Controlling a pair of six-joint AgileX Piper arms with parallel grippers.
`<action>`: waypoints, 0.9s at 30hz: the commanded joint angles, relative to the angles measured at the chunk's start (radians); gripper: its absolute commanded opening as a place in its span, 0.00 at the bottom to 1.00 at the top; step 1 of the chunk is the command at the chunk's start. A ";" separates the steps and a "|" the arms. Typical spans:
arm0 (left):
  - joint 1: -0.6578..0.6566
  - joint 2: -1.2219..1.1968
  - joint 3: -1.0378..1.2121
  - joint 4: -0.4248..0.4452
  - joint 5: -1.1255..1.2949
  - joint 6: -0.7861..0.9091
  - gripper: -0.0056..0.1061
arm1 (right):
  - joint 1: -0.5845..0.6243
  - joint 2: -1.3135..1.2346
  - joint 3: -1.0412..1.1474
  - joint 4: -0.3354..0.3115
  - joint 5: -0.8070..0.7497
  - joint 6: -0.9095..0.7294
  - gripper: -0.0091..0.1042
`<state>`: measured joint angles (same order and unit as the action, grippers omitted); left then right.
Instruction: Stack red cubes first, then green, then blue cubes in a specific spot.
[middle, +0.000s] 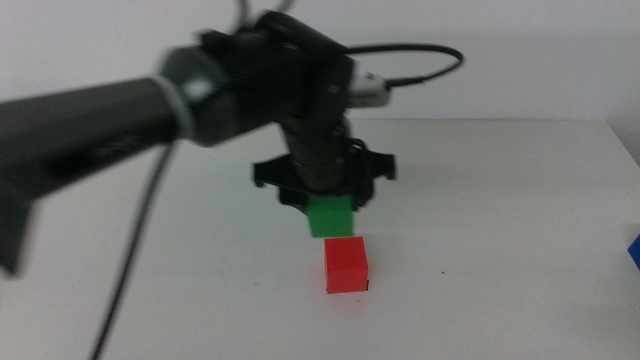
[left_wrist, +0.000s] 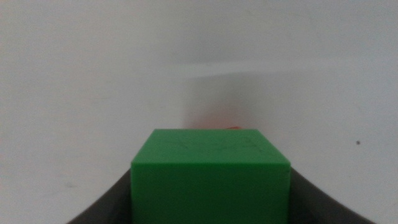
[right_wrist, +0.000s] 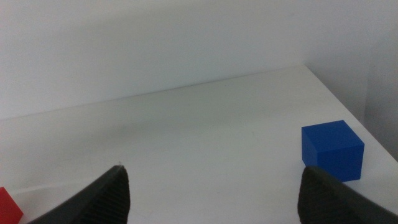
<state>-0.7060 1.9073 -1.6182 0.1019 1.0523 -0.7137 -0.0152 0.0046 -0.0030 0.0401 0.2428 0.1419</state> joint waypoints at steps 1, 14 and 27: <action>-0.022 0.050 -0.059 -0.004 0.032 -0.036 0.13 | -0.004 -0.005 0.003 -0.010 -0.010 -0.004 0.90; -0.042 0.120 -0.069 -0.026 0.034 -0.072 0.13 | -0.004 -0.005 0.003 -0.010 -0.010 -0.004 0.90; -0.042 0.143 -0.069 -0.040 0.044 -0.053 0.84 | -0.004 -0.005 0.003 -0.010 -0.010 -0.004 0.90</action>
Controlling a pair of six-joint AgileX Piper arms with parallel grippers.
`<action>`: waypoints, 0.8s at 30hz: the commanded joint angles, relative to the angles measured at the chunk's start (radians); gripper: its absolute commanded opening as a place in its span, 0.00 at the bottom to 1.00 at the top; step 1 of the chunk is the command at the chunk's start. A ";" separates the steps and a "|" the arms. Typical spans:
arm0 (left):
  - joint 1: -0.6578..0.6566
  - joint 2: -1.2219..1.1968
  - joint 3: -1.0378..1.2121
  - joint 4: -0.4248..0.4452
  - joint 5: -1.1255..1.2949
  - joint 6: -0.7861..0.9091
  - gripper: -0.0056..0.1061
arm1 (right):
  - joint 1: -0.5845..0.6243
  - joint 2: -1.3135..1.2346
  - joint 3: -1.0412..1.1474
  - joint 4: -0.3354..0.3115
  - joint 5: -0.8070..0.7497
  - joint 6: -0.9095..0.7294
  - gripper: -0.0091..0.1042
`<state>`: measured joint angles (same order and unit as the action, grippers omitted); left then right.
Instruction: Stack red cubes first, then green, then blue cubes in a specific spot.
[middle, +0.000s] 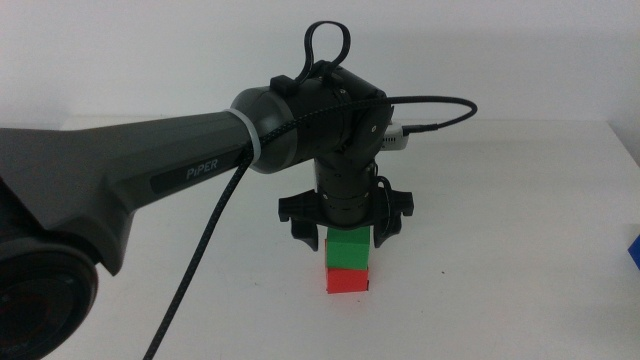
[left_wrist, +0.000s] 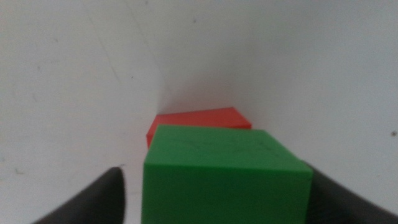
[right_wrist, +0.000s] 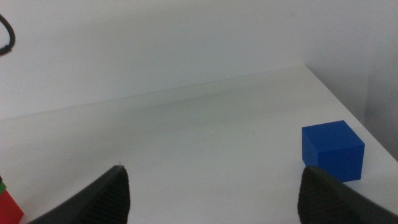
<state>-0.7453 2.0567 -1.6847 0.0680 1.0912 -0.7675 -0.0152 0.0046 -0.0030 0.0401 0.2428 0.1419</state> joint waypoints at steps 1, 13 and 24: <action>-0.003 -0.020 -0.002 -0.001 0.005 0.018 0.89 | -0.004 -0.005 0.003 -0.010 -0.010 -0.004 0.90; 0.050 -0.610 0.067 0.085 0.130 0.547 0.89 | -0.004 -0.005 0.003 -0.010 -0.010 -0.004 0.90; 0.066 -1.314 0.657 -0.164 -0.084 0.633 0.89 | -0.004 -0.005 0.003 -0.010 -0.010 -0.004 0.90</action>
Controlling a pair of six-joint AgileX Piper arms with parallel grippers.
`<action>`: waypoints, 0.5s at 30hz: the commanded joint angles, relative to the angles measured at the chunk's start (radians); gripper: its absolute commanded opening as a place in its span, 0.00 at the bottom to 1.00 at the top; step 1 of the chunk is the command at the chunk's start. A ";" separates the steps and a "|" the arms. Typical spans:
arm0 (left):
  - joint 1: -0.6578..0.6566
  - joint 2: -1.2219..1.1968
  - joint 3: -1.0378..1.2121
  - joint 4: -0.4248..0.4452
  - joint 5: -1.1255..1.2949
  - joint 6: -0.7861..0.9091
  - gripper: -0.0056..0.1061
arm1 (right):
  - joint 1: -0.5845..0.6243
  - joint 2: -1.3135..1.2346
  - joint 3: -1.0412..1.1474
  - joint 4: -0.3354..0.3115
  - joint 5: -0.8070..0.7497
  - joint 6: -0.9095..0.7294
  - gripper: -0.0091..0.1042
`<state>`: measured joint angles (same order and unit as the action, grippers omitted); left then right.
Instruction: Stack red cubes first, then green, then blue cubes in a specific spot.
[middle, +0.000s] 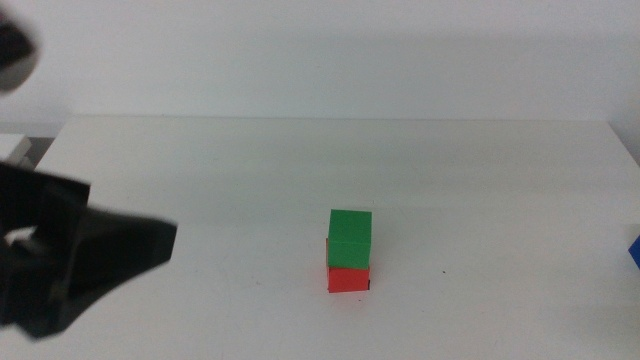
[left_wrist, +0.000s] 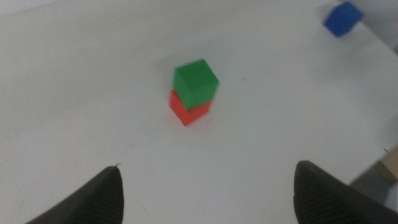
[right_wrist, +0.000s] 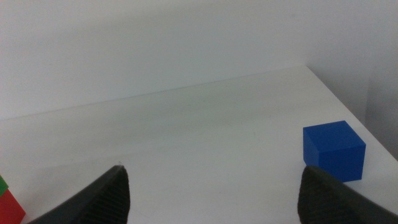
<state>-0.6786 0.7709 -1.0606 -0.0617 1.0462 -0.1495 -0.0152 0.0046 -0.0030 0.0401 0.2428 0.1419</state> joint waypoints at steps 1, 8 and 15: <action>-0.001 -0.030 0.034 -0.037 -0.025 0.020 0.89 | -0.004 -0.005 0.003 -0.010 -0.010 -0.004 0.90; -0.001 -0.041 0.021 -0.081 -0.006 0.022 0.89 | -0.004 -0.005 0.003 -0.010 -0.010 -0.004 0.90; -0.001 -0.041 0.021 -0.079 -0.028 0.022 0.89 | -0.004 -0.005 0.003 -0.010 -0.010 -0.004 0.90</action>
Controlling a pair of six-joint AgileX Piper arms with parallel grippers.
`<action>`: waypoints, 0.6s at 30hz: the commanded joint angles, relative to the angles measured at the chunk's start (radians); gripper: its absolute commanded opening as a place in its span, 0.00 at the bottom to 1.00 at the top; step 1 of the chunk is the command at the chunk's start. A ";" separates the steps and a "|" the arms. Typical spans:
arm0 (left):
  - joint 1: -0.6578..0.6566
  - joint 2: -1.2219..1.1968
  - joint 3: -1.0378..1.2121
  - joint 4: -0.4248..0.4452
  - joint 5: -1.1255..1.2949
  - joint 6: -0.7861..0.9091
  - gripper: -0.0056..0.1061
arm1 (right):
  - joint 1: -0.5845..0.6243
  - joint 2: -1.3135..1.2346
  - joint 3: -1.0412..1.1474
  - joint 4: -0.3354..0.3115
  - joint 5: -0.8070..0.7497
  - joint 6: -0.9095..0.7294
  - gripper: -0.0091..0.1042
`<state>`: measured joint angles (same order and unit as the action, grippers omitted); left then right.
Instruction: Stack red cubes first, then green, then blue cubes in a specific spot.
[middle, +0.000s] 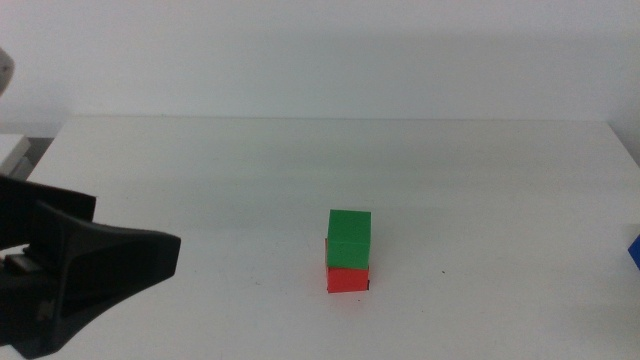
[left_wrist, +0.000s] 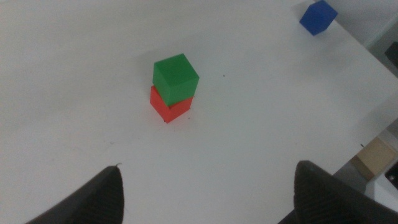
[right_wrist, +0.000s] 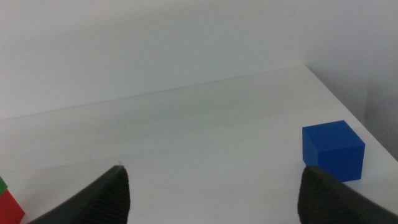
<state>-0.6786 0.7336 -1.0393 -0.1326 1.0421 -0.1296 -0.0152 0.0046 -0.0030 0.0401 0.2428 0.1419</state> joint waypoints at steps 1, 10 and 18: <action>-0.001 -0.004 -0.001 -0.008 -0.026 0.002 0.89 | -0.004 -0.005 0.003 -0.010 -0.010 -0.004 0.90; -0.001 -0.004 -0.001 -0.008 -0.028 -0.004 0.89 | -0.004 -0.003 -0.048 -0.008 -0.032 0.015 0.90; -0.001 -0.004 -0.001 -0.026 -0.105 0.002 0.89 | -0.004 0.393 -0.487 -0.011 0.395 0.041 0.90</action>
<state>-0.6786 0.7336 -1.0393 -0.1509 0.9629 -0.1296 -0.0152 0.3316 -0.4092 0.0401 0.5292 0.1816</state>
